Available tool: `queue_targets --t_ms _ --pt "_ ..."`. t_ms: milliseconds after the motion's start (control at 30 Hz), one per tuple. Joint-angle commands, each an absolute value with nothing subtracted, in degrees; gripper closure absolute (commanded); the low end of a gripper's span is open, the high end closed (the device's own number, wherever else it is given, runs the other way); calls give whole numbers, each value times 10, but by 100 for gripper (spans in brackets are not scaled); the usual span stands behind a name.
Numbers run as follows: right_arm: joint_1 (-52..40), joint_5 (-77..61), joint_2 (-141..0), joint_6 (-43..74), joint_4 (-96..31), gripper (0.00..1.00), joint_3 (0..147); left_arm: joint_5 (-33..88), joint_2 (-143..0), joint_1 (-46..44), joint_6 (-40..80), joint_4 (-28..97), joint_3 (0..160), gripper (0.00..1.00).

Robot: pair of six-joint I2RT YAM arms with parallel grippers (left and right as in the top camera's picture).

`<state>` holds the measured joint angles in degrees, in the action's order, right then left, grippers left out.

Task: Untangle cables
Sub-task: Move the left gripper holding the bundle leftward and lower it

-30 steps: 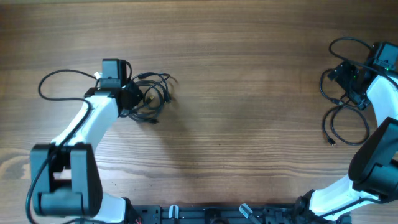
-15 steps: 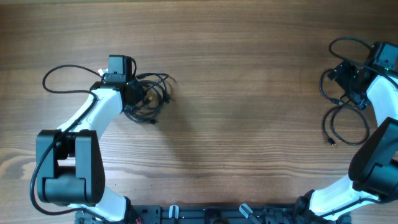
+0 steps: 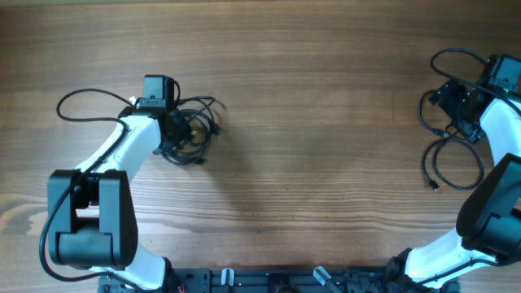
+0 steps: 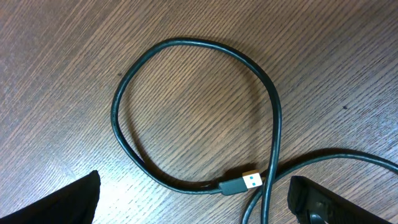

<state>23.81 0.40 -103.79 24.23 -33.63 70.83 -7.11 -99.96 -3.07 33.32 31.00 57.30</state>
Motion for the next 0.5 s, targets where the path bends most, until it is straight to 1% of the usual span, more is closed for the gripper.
queue_targets --t_ms 0,167,333,367,400,467 --pt "238 -1 -1032 249 -335 0 716 -114 -994 -35 333 308 590 74" --pt "238 -1 -1032 249 -335 0 716 -114 -993 -39 333 373 630 73" --pt "238 -1 -1032 248 -335 0 716 -115 -994 -39 335 419 631 73" --pt "238 -1 -1032 249 -335 0 716 -115 -995 -39 339 418 625 78" --pt "238 -1 -1032 249 -335 0 716 -115 -997 -39 353 411 615 79" --pt "238 -1 -1032 249 -335 0 716 -114 -1007 -39 364 374 589 78"
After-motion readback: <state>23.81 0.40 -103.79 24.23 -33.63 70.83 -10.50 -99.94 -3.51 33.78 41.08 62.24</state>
